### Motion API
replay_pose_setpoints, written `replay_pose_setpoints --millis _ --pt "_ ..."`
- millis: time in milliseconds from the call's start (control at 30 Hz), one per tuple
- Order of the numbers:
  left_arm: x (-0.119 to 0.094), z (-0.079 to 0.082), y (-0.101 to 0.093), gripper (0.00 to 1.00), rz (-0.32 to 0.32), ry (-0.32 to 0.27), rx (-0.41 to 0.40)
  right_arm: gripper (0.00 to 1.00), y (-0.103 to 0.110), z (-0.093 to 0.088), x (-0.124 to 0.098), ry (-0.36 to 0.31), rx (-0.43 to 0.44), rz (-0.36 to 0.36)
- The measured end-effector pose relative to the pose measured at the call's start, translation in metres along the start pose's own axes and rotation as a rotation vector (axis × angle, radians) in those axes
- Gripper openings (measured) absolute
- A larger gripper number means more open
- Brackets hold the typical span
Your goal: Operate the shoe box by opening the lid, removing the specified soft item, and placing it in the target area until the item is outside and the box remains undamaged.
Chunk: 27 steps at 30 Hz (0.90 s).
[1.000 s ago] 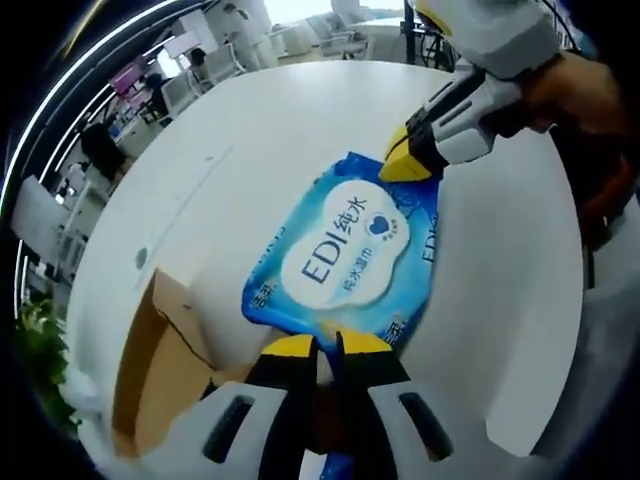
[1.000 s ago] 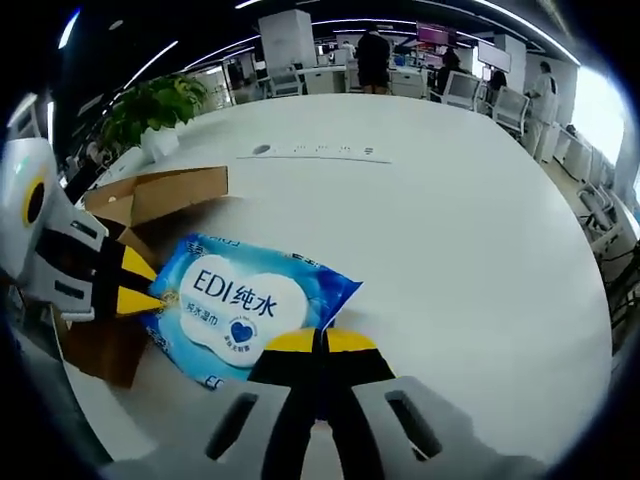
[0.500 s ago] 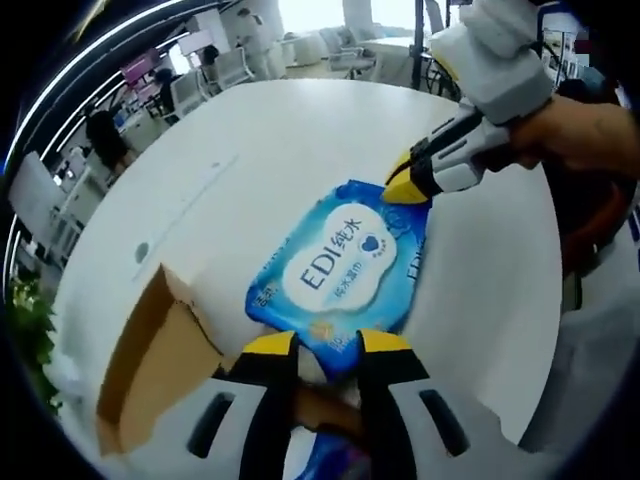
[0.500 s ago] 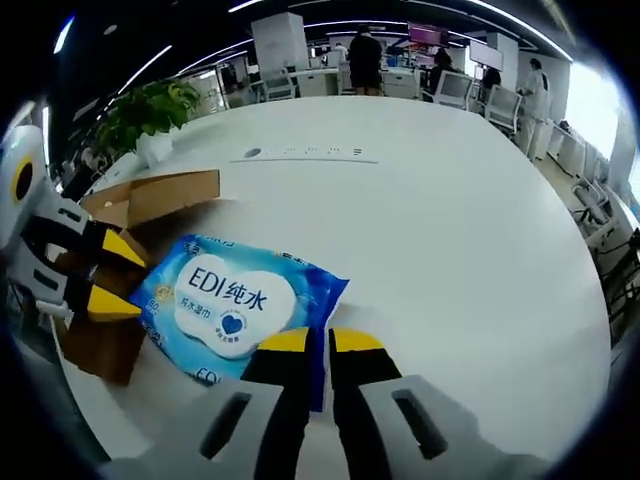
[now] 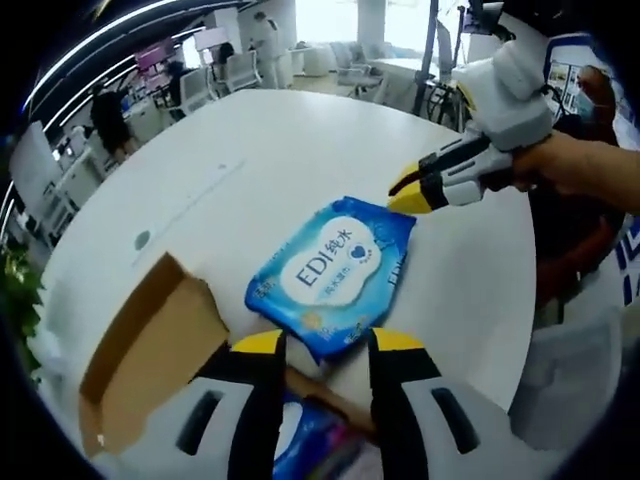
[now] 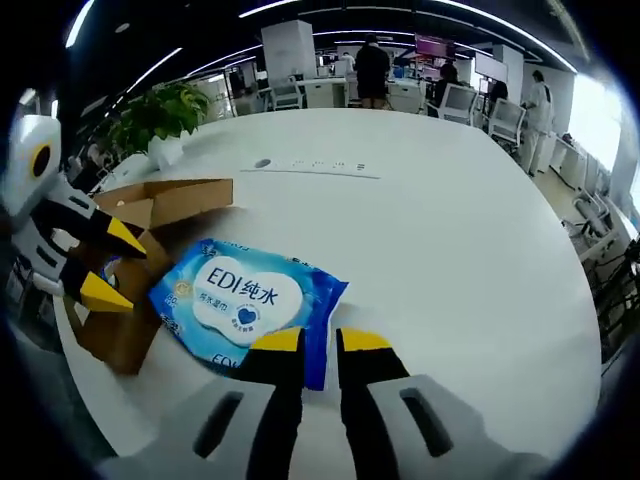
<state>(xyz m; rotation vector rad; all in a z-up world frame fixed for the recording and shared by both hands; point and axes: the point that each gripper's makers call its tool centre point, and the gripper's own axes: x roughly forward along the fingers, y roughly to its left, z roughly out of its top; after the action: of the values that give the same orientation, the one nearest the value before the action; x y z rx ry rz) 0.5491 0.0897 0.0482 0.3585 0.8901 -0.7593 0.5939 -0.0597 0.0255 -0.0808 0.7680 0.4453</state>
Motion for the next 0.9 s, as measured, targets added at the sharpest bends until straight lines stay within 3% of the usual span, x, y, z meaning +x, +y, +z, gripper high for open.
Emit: replay_pose_setpoints --millis 167,900 --pt "-0.009 -0.001 -0.002 0.40 -0.009 -0.028 -0.014 0.18 0.008 0.002 -0.009 -0.005 -0.028 0.018" --pt "-0.057 -0.014 0.009 0.52 -0.003 -0.127 -0.018 0.30 0.062 0.034 -0.060 -0.100 -0.113 0.116"
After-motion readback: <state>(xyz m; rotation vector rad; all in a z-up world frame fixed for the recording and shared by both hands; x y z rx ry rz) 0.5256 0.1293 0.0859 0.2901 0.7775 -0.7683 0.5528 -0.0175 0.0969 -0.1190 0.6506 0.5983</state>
